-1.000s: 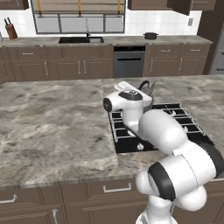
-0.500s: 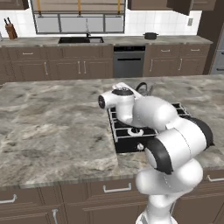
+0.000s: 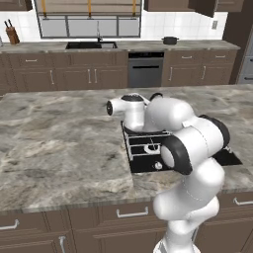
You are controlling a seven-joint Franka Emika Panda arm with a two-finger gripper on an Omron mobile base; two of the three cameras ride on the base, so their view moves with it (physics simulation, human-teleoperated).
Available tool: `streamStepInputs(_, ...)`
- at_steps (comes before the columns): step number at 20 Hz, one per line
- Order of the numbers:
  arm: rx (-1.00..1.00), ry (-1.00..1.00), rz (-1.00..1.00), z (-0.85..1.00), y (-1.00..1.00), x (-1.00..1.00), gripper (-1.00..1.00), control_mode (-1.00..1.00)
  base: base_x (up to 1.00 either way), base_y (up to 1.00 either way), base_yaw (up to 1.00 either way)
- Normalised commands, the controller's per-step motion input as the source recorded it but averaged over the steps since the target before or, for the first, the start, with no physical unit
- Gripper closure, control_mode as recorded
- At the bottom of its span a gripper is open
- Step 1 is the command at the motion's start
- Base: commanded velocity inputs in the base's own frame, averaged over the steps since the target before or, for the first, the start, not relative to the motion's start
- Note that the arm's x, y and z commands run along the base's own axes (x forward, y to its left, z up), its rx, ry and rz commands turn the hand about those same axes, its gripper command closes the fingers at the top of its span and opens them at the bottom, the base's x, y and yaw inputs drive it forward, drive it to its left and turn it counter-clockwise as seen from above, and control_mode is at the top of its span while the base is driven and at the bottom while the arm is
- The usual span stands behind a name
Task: Pick the kettle from the cabinet and place it on a stove burner. Then pick the pot from the counter and place it on another stove burner. Finally, turn both burners on.
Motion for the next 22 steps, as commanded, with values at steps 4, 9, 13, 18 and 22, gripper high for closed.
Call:
streamStepInputs(4, 0.0, 0.07, -0.05, -0.14, 0.0, 0.21, 1.0, -1.0, 0.0, 0.0, 0.0)
streamStepInputs(9, 0.0, 0.05, -0.04, -0.18, 0.0, 0.2, 1.0, -1.0, 0.0, 0.0, 0.0)
streamStepInputs(13, 0.0, 0.0, -0.03, -0.21, 0.0, 0.14, 1.0, -1.0, 0.0, 0.0, 0.0)
streamStepInputs(18, 0.0, -0.02, -0.02, -0.22, 0.0, 0.12, 1.0, -1.0, 0.0, 0.0, 0.0)
streamStepInputs(22, 0.0, -0.02, -0.02, -0.2, 0.0, 0.13, 1.0, -1.0, 0.0, 0.0, 0.0)
